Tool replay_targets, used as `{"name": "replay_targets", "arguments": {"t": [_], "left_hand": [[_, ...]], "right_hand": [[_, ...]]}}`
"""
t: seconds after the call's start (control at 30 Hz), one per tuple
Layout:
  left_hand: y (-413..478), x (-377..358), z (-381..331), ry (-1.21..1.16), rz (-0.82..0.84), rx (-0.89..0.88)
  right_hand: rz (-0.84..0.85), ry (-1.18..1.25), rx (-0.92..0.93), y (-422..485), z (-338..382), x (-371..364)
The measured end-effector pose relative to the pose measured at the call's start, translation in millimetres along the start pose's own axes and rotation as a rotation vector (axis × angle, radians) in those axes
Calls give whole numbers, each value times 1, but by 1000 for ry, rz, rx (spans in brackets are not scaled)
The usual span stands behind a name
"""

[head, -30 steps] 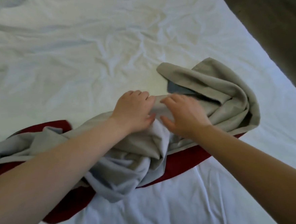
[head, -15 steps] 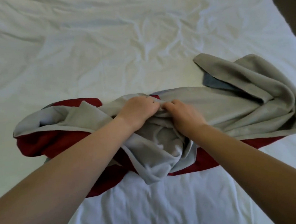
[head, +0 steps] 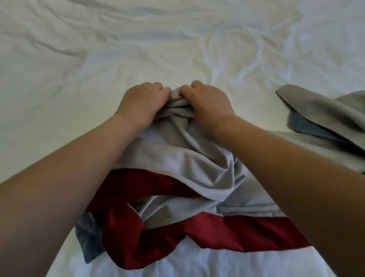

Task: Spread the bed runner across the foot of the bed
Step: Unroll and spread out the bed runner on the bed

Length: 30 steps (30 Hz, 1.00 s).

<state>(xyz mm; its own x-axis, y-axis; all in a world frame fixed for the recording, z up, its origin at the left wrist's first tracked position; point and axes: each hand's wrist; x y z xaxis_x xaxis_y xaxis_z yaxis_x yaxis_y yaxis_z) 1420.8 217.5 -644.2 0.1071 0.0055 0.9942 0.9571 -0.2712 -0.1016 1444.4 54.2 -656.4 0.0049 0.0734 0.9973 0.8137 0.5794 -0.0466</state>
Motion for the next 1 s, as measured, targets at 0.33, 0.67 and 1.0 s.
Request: {"name": "replay_targets", "arguments": {"t": [0.33, 0.67, 1.0], "left_hand": [[-9, -11, 16, -261, -67, 125], [-56, -7, 24, -112, 12, 86], [-158, 43, 130, -1, -19, 262]], "right_hand": [[-47, 133, -162, -16, -16, -9], [142, 84, -100, -34, 2, -14], [-76, 63, 136, 32, 131, 41]]}}
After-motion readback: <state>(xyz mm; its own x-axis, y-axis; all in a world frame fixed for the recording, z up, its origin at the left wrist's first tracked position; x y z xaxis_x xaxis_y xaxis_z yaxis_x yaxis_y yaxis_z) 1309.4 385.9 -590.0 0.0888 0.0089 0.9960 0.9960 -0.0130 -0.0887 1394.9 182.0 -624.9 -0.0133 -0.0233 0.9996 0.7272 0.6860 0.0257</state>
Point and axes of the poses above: each hand's wrist, its own y-axis towards the middle knuckle, its own x-axis out of the back of the hand, z = x × y, and after that the axes turned 12 degrees about -y, right-handed
